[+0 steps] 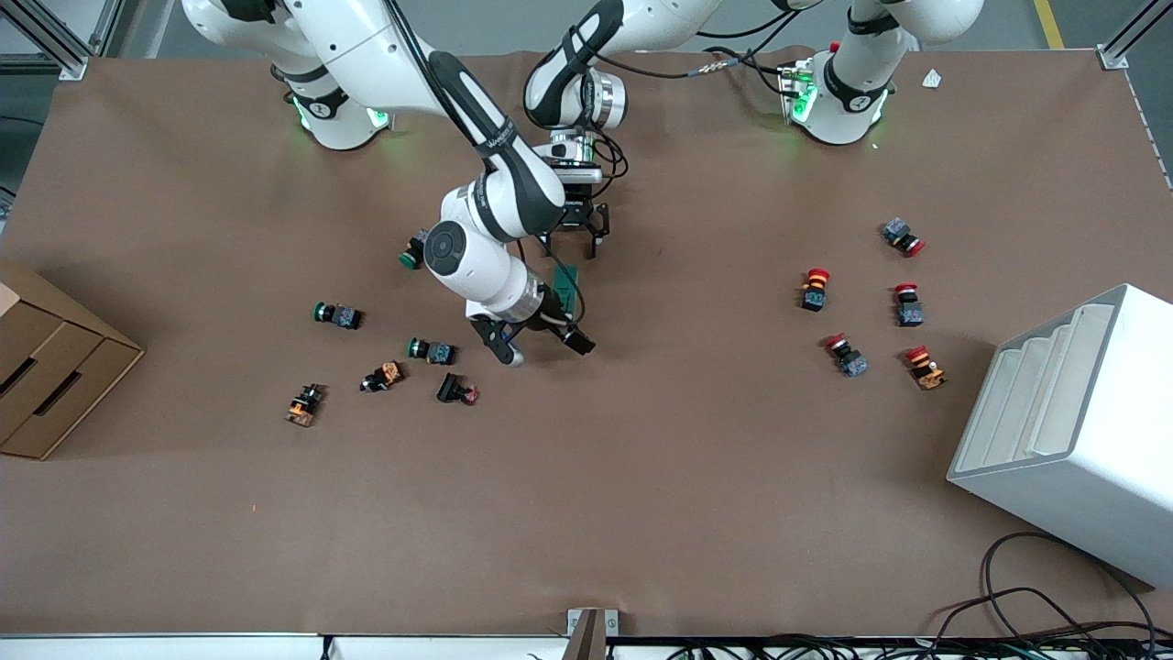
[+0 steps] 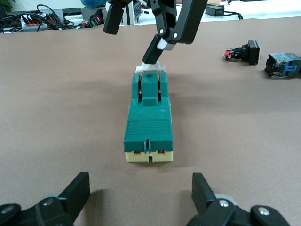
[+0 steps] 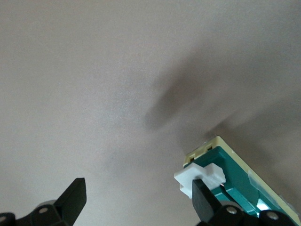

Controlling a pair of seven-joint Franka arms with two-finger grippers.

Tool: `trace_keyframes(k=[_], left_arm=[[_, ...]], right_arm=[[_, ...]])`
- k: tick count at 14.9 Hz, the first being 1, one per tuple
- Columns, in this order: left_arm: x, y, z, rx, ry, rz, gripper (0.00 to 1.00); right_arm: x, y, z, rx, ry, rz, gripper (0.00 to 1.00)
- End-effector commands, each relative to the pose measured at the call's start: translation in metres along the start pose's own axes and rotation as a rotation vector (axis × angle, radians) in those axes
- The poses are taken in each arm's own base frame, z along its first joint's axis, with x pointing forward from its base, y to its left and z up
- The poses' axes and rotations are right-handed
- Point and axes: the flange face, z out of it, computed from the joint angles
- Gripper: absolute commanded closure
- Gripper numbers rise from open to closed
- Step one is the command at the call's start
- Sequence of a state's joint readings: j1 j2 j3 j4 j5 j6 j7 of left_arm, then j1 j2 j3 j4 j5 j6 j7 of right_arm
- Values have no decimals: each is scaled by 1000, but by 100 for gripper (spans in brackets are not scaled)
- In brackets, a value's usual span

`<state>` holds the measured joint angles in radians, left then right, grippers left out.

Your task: Close load switch with both arms

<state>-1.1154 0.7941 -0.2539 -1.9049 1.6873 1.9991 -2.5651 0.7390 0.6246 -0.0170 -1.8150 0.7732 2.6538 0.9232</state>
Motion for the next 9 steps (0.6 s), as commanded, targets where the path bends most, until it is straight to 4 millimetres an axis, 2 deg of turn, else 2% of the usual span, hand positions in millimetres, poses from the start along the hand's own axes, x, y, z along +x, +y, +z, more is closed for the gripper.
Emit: trace_keyframes(k=[1, 6, 7, 9], left_arm=[[-18, -1, 6, 11, -35, 20, 4], [-11, 1, 5, 7, -29, 21, 4], [-9, 2, 5, 8, -29, 17, 4], [-1, 6, 3, 24, -40, -8, 4]], right_arm=[[20, -5, 3, 14, 6, 3, 0], [37, -10, -12, 4, -6, 10, 0], [51, -10, -20, -17, 1, 5, 0], [68, -14, -54, -86, 9, -55, 0]])
